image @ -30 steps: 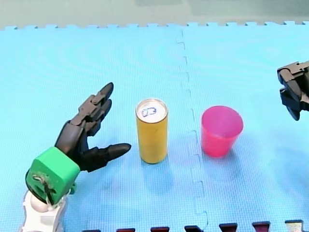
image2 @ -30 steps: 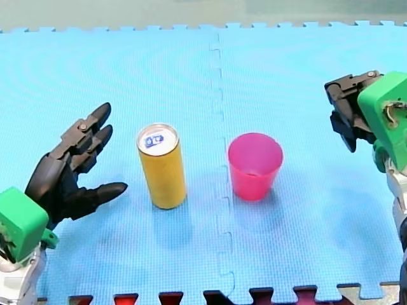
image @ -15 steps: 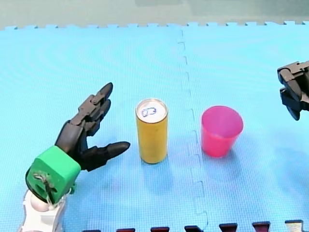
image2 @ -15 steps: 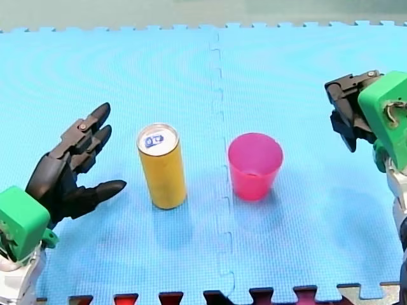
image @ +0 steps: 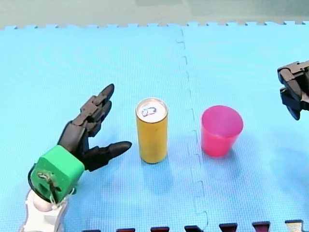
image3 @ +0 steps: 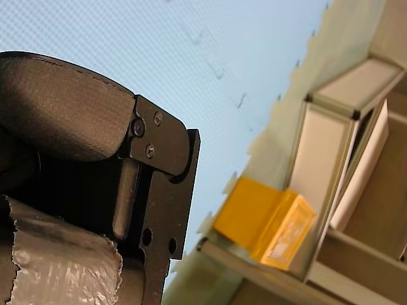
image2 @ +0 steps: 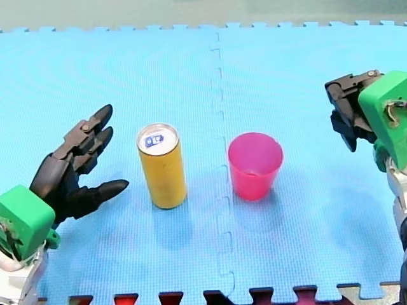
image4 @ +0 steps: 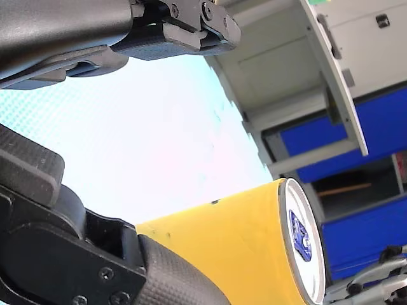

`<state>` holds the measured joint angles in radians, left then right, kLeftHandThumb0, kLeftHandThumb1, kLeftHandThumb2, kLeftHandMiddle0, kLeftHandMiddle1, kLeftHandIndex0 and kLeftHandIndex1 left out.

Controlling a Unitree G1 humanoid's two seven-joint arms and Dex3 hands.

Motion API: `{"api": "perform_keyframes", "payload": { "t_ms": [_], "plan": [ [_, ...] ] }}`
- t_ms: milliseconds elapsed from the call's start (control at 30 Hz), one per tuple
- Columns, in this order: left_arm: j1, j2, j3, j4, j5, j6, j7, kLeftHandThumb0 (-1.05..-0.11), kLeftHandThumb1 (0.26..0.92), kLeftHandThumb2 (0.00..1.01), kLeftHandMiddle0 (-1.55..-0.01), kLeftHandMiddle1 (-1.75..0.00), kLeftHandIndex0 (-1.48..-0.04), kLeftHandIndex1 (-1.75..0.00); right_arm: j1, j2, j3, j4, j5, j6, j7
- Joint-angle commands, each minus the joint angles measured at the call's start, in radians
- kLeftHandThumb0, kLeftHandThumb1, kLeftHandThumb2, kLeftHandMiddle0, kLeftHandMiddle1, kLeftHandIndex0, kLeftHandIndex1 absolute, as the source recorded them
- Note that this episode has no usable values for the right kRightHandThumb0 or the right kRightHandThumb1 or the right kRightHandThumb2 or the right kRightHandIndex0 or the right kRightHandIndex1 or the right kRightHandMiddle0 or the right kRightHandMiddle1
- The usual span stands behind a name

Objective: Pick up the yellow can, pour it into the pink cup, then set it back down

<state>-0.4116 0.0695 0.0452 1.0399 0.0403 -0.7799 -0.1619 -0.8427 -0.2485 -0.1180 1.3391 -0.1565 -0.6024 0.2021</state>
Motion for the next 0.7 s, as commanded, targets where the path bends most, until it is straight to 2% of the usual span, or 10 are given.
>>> {"api": "perform_keyframes", "payload": {
  "t_ms": [0, 300, 667],
  "plan": [
    [-0.013, -0.003, -0.008, 0.013, 0.019, 0.013, 0.031, -1.013, 0.823, 0.0, -0.29, -0.03, -0.22, 0.0, -0.004, -0.006, 0.003, -0.001, -0.001, -0.001, -0.003],
    [-0.047, -0.027, -0.026, 0.048, 0.049, 0.033, 0.107, -1.047, 0.841, 0.01, -0.31, -0.02, -0.22, 0.0, -0.005, -0.002, 0.019, -0.002, -0.017, -0.005, -0.028],
    [-0.098, -0.055, -0.033, 0.096, 0.055, 0.046, 0.12, -1.047, 0.831, 0.0, -0.33, -0.01, -0.23, 0.0, -0.002, -0.003, 0.02, 0.002, -0.021, -0.003, -0.04]
  ]
}}
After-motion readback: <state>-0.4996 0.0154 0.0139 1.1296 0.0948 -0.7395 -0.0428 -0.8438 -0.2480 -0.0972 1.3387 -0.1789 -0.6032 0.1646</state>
